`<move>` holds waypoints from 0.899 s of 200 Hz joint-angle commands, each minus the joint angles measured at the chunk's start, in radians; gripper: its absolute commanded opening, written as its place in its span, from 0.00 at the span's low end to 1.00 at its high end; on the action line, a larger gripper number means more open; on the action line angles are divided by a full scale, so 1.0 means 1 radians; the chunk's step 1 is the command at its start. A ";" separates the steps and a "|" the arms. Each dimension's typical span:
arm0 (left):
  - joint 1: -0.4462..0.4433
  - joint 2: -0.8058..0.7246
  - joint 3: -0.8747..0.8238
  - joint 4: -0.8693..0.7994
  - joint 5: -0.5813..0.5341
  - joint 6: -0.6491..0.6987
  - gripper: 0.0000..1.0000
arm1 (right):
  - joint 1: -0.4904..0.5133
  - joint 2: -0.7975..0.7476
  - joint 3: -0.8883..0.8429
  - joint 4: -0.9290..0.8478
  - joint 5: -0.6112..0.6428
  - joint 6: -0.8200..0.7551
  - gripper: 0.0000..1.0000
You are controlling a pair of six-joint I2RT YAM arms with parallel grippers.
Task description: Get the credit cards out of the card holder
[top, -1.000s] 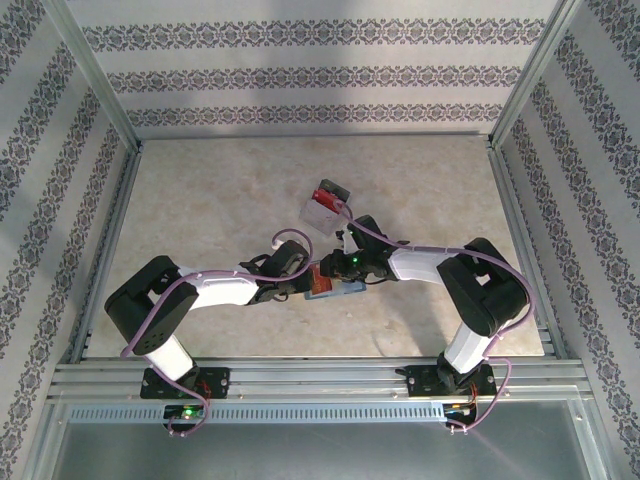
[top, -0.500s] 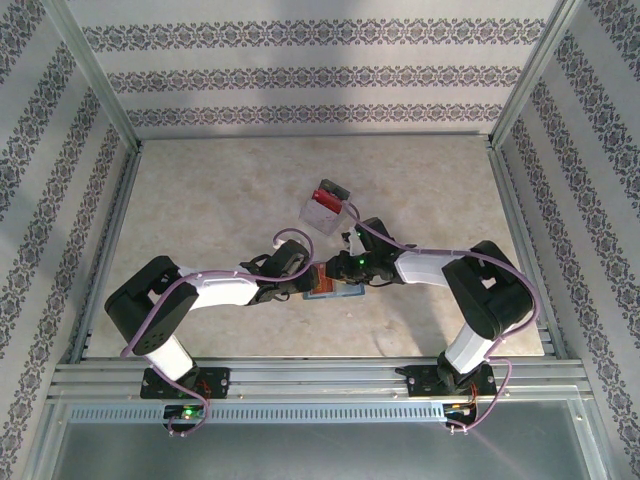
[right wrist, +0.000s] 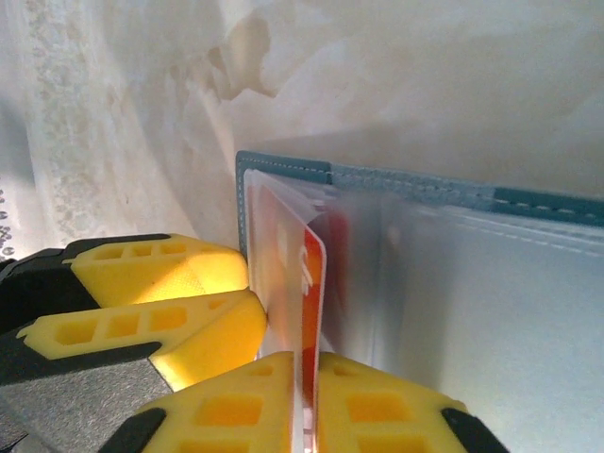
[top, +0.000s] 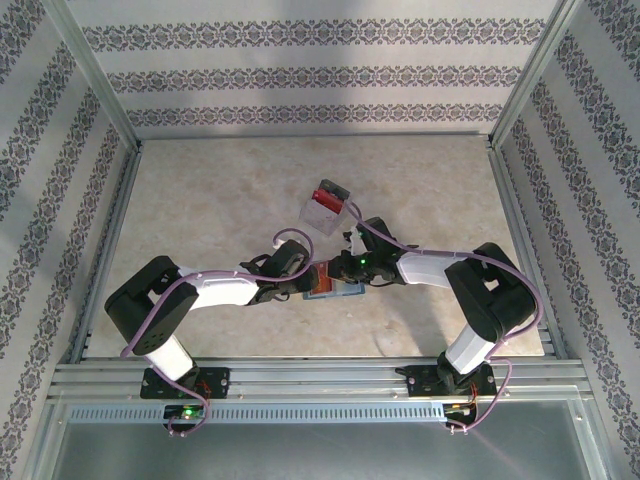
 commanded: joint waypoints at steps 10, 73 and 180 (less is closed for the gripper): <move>0.017 0.017 -0.005 -0.061 -0.005 -0.009 0.35 | -0.020 -0.031 -0.017 0.020 -0.018 0.001 0.09; 0.023 0.006 -0.005 -0.067 -0.008 -0.005 0.36 | -0.035 -0.046 -0.015 -0.026 0.001 -0.022 0.08; 0.023 -0.069 0.050 -0.102 -0.012 0.061 0.35 | -0.036 -0.059 -0.007 -0.082 0.028 -0.053 0.08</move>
